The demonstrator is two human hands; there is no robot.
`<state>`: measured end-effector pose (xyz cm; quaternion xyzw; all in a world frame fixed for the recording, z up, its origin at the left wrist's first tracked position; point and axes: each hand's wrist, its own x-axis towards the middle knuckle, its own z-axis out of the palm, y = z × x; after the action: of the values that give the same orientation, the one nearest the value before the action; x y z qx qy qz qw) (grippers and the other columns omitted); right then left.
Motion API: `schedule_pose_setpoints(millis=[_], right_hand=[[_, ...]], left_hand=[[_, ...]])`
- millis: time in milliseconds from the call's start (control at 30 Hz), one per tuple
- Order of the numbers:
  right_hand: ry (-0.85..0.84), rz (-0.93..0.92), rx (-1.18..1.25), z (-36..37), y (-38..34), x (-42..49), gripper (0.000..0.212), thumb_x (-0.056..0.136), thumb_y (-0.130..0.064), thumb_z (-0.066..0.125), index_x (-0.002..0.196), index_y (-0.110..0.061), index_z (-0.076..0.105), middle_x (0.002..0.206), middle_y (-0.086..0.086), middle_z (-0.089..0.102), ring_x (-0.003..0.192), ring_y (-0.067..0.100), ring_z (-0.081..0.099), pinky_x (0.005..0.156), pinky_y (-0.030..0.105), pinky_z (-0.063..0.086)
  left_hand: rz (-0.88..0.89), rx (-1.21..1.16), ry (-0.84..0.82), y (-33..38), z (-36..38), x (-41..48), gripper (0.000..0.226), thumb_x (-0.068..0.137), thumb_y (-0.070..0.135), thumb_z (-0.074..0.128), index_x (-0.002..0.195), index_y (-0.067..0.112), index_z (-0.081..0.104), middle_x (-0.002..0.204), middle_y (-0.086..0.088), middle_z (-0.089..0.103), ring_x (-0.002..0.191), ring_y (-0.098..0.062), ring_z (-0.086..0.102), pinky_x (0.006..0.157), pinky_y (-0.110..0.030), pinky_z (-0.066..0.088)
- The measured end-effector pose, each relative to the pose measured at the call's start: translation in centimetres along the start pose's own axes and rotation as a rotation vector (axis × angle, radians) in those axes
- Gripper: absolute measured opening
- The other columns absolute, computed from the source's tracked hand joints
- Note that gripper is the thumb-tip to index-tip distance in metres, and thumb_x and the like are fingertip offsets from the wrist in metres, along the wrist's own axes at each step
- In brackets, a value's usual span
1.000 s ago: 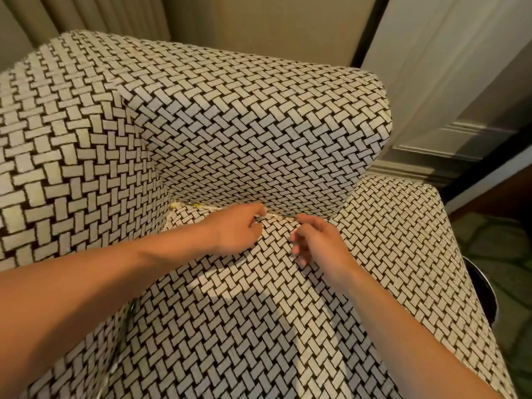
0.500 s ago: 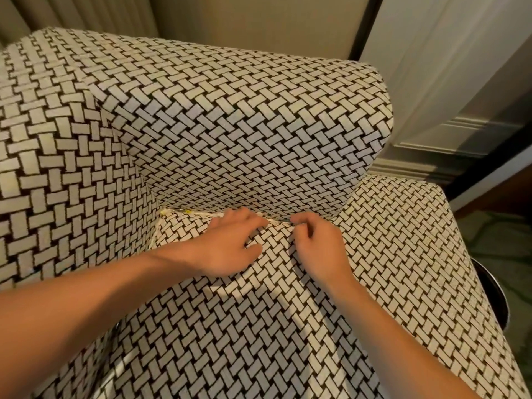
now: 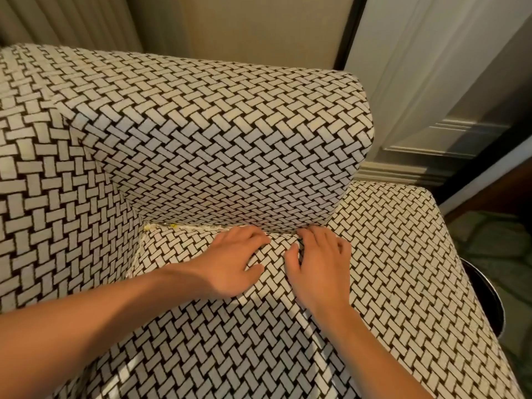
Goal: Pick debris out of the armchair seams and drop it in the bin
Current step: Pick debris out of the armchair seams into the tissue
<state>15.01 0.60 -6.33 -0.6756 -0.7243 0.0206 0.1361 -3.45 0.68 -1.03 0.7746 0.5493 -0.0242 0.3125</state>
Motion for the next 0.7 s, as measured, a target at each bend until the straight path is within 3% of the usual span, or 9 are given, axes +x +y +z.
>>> schedule_pose_setpoints(millis=[167, 333, 567, 700], right_hand=[[-0.083, -0.018, -0.098, -0.1, -1.2, 0.6, 0.050, 0.094, -0.041, 0.033, 0.111, -0.011, 0.069, 0.107, 0.003, 0.069, 0.106, 0.022, 0.055, 0.098, 0.041, 0.041], [-0.188, 0.014, -0.165, -0.1, -2.5, 1.6, 0.057, 0.094, -0.049, 0.026, 0.105, -0.013, 0.068, 0.104, 0.004, 0.067, 0.104, 0.023, 0.054, 0.100, 0.043, 0.032], [-0.142, 0.044, -0.120, 0.5, -2.8, 1.4, 0.057, 0.094, -0.052, 0.021, 0.098, -0.017, 0.066, 0.099, 0.001, 0.064, 0.099, 0.019, 0.053, 0.102, 0.044, 0.030], [-0.199, 0.041, -0.094, 0.1, -2.8, 2.0, 0.061, 0.091, -0.058, 0.019, 0.095, -0.018, 0.065, 0.097, -0.001, 0.064, 0.098, 0.018, 0.049, 0.100, 0.043, 0.027]], left_hand=[[0.031, 0.028, -0.025, 0.1, -0.2, 0.0, 0.065, 0.101, 0.036, 0.046, 0.159, 0.030, 0.017, 0.165, 0.011, 0.010, 0.152, -0.013, 0.005, 0.124, -0.036, 0.002], [0.048, 0.062, -0.056, 0.2, -0.3, 0.0, 0.071, 0.100, 0.038, 0.050, 0.160, 0.025, 0.014, 0.165, 0.008, 0.008, 0.152, -0.016, 0.004, 0.123, -0.034, 0.002], [0.057, 0.085, -0.082, -0.5, -0.1, 0.4, 0.080, 0.098, 0.041, 0.051, 0.161, 0.022, 0.005, 0.168, 0.007, -0.001, 0.154, -0.014, -0.004, 0.120, -0.029, -0.004], [0.047, 0.062, -0.096, -0.5, -0.2, 0.5, 0.084, 0.097, 0.042, 0.053, 0.161, 0.021, 0.001, 0.168, 0.007, -0.003, 0.154, -0.015, -0.004, 0.118, -0.027, -0.004]])
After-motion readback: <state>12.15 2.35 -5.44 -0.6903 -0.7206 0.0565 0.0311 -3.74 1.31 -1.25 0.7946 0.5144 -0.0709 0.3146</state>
